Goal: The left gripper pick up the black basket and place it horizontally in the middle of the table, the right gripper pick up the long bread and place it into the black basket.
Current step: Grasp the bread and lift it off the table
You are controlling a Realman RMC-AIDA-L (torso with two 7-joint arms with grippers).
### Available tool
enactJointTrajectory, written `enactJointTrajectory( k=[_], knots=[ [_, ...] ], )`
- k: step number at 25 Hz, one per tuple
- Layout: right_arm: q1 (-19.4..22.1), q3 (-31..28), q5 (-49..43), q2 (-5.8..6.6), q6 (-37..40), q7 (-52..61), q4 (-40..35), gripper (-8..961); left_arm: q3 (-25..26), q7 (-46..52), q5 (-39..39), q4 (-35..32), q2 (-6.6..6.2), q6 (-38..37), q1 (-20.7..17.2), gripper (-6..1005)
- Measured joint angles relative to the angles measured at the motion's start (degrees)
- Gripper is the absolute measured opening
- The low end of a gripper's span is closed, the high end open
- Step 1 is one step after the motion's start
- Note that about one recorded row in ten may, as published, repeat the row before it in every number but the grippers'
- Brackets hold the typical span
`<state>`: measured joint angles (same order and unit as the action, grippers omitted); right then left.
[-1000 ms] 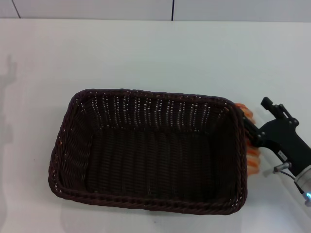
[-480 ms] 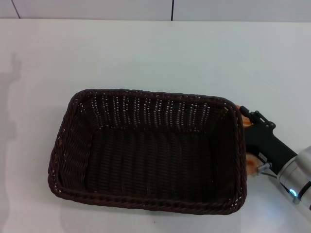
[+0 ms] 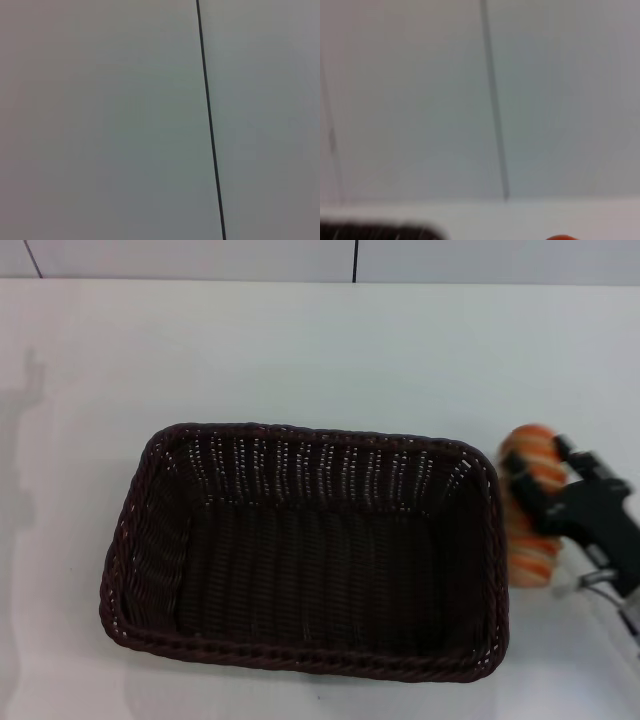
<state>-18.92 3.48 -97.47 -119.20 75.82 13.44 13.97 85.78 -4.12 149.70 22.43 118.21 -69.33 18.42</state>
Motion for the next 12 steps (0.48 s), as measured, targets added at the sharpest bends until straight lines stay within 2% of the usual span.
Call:
enactJointTrajectory(
  k=[6, 12],
  knots=[
    [5.0, -4.6, 0.0, 0.02, 19.9, 0.0, -2.3, 600, 0.0, 0.0, 0.0, -0.1, 0.0, 0.0, 0.0, 668],
    [5.3, -4.0, -4.9, 0.0, 38.8, 0.2, -1.9, 550, 0.0, 0.0, 0.0, -0.2, 0.04, 0.0, 0.0, 667]
  ],
)
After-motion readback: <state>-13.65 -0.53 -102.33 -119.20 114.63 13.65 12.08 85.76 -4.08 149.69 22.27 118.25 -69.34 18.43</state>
